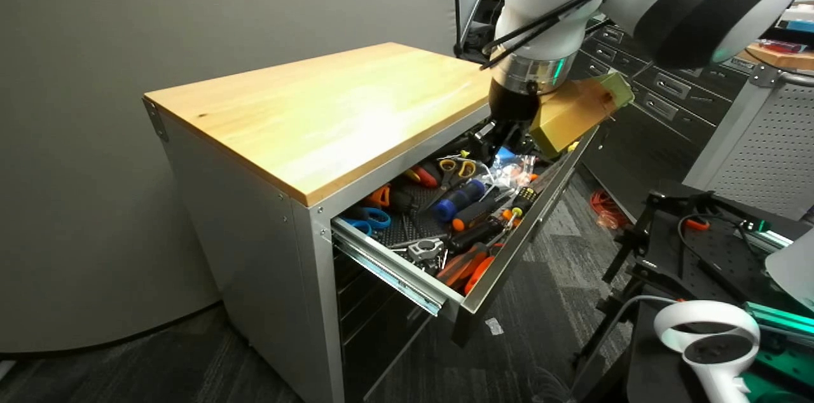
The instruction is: Put the screwdriver in the open drawer and close the drawer
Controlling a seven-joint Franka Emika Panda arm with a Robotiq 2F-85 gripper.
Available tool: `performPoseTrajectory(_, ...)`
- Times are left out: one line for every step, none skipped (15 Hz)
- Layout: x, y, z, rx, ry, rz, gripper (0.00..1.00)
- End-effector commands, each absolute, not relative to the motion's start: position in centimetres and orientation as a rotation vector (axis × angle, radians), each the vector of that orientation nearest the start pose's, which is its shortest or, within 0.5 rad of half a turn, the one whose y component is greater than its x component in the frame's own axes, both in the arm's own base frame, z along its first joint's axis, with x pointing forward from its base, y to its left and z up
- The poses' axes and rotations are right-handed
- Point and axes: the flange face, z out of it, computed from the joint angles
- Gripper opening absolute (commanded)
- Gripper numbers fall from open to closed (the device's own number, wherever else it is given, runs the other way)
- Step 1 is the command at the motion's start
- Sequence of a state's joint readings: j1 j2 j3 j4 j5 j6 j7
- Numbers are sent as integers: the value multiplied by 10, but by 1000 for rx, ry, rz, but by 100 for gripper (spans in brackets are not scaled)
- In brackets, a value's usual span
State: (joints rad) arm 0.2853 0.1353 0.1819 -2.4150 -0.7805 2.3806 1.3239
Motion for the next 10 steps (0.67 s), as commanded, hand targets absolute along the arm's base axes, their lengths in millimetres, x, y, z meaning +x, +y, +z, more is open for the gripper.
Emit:
performPoseTrajectory(430,198,253,-3469,454,-495,90)
performPoseTrajectory(430,192,253,-3471,462,-465,96)
performPoseTrajectory(429,181,251,-3500,430,-369,100)
performPoseTrajectory(426,172,248,-3499,365,-283,100)
performPoseTrajectory(419,165,235,-3501,285,-180,100)
performPoseTrajectory(414,154,230,-3505,246,-89,100)
performPoseTrajectory(408,143,223,-3504,194,5,100)
performPoseTrajectory(401,133,216,-3504,147,107,100)
performPoseTrajectory(396,124,208,-3492,97,204,100)
performPoseTrajectory(391,115,201,-3480,42,301,100)
